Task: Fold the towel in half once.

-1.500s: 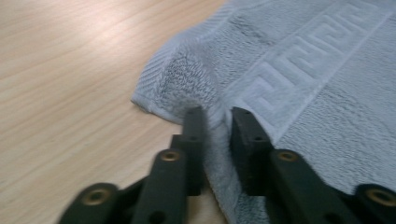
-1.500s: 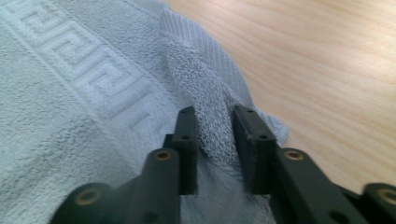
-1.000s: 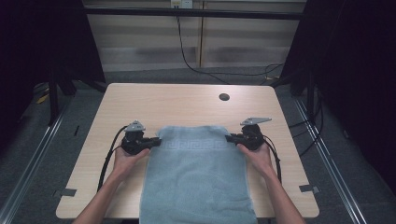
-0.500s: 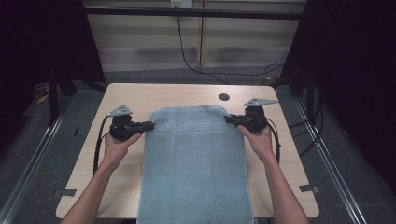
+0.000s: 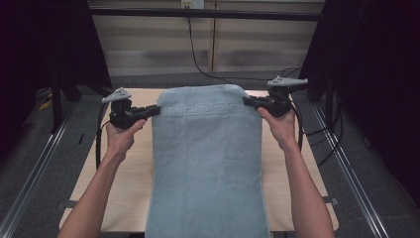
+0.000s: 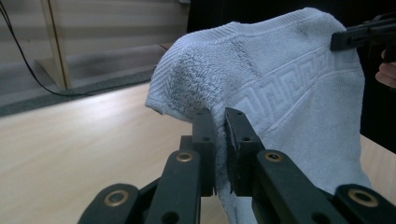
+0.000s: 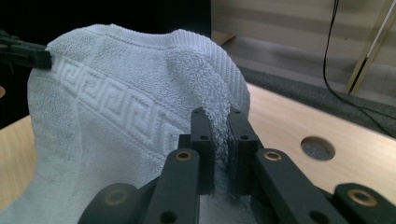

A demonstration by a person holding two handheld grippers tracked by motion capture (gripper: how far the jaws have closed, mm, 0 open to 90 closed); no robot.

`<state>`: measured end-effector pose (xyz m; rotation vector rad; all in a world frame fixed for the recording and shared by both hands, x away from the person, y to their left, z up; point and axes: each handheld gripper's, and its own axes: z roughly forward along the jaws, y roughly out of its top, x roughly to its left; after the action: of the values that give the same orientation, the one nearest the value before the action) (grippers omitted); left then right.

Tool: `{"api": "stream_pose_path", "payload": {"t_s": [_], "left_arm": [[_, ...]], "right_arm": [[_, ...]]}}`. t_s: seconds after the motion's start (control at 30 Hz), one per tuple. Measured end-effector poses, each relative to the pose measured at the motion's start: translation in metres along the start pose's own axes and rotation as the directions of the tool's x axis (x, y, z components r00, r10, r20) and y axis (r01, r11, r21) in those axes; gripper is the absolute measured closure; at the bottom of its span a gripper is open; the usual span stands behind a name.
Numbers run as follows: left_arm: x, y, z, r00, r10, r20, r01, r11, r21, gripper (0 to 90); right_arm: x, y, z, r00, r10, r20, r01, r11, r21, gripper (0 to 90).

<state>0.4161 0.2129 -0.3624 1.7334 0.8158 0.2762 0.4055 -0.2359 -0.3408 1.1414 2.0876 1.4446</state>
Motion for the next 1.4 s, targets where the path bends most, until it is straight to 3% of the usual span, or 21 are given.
{"api": "stream_pose_path", "payload": {"t_s": [0.2, 0.27, 0.33, 0.5, 0.57, 0.63, 0.7, 0.83, 0.97, 1.03, 1.07, 1.13, 1.2, 1.23, 1.27, 1.3, 1.4], "left_arm": [[-0.013, 0.05, -0.012, 0.9977, 0.064, -0.021, -0.065, 0.9957, -0.065, 83.7], [-0.021, 0.055, -0.021, 0.9969, 0.078, -0.006, -0.078, 0.9922, -0.097, 83.7], [-0.028, 0.051, -0.027, 0.9934, 0.115, -0.003, -0.114, 0.9903, -0.079, 83.8], [-0.027, 0.017, -0.029, 0.9968, 0.069, 0.04, -0.068, 0.9973, -0.028, 83.8], [-0.026, -0.004, -0.023, 0.9977, 0.061, 0.028, -0.062, 0.9975, 0.033, 84.0], [-0.028, -0.02, -0.024, 0.9972, 0.045, 0.06, -0.047, 0.9982, 0.038, 84.0], [-0.032, -0.032, -0.027, 0.9965, 0.033, 0.077, -0.036, 0.9983, 0.045, 84.0], [-0.05, -0.048, -0.042, 0.9939, 0.058, 0.094, -0.064, 0.9957, 0.067, 84.0], [-0.068, -0.064, -0.059, 0.9898, 0.082, 0.116, -0.092, 0.9919, 0.087, 84.0], [-0.077, -0.074, -0.07, 0.9888, 0.055, 0.138, -0.069, 0.9932, 0.094, 84.0], [-0.083, -0.078, -0.074, 0.9874, 0.071, 0.142, -0.086, 0.9904, 0.108, 84.0], [-0.093, -0.089, -0.081, 0.9865, 0.062, 0.152, -0.083, 0.987, 0.138, 84.1], [-0.102, -0.104, -0.082, 0.9865, 0.078, 0.144, -0.106, 0.9732, 0.204, 84.1], [-0.104, -0.113, -0.082, 0.987, 0.054, 0.151, -0.088, 0.9702, 0.226, 84.1], [-0.105, -0.124, -0.081, 0.9842, 0.046, 0.171, -0.092, 0.9582, 0.271, 84.1], [-0.106, -0.13, -0.08, 0.9842, 0.049, 0.17, -0.098, 0.9524, 0.289, 83.9], [-0.101, -0.155, -0.074, 0.9822, -0.006, 0.188, -0.063, 0.9325, 0.356, 83.9]], "right_arm": [[-0.001, 0.047, -0.014, 0.9997, 0.002, 0.025, 0.0, 0.997, -0.077, 84.4], [0.003, 0.059, -0.023, 1.0, 0.004, -0.002, -0.004, 0.991, -0.137, 84.6], [0.007, 0.059, -0.028, 0.9999, -0.007, -0.014, 0.005, 0.989, -0.147, 84.6], [0.019, 0.027, -0.035, 0.9983, -0.031, -0.05, 0.027, 0.996, -0.08, 84.6], [0.027, 0.01, -0.038, 0.9953, -0.076, -0.059, 0.073, 0.996, -0.049, 84.6], [0.034, -0.007, -0.042, 0.9926, -0.097, -0.073, 0.096, 0.995, -0.017, 84.6], [0.038, -0.024, -0.045, 0.9932, -0.083, -0.082, 0.085, 0.996, 0.022, 84.7], [0.049, -0.057, -0.053, 0.9936, -0.074, -0.086, 0.081, 0.993, 0.088, 84.7], [0.068, -0.079, -0.074, 0.9898, -0.086, -0.113, 0.097, 0.991, 0.097, 84.6], [0.077, -0.086, -0.085, 0.9891, -0.096, -0.112, 0.107, 0.989, 0.103, 84.6], [0.082, -0.092, -0.091, 0.9876, -0.096, -0.124, 0.109, 0.988, 0.105, 84.7], [0.09, -0.1, -0.097, 0.9866, -0.092, -0.135, 0.108, 0.987, 0.118, 84.6], [0.1, -0.116, -0.097, 0.9848, -0.108, -0.136, 0.132, 0.974, 0.185, 84.6], [0.103, -0.124, -0.097, 0.9838, -0.1, -0.149, 0.129, 0.971, 0.202, 84.6], [0.105, -0.134, -0.095, 0.9837, -0.087, -0.158, 0.121, 0.968, 0.222, 84.6], [0.107, -0.146, -0.093, 0.9849, -0.078, -0.154, 0.116, 0.96, 0.255, 84.6], [0.109, -0.172, -0.087, 0.9852, -0.045, -0.165, 0.096, 0.945, 0.314, 84.6]]}}
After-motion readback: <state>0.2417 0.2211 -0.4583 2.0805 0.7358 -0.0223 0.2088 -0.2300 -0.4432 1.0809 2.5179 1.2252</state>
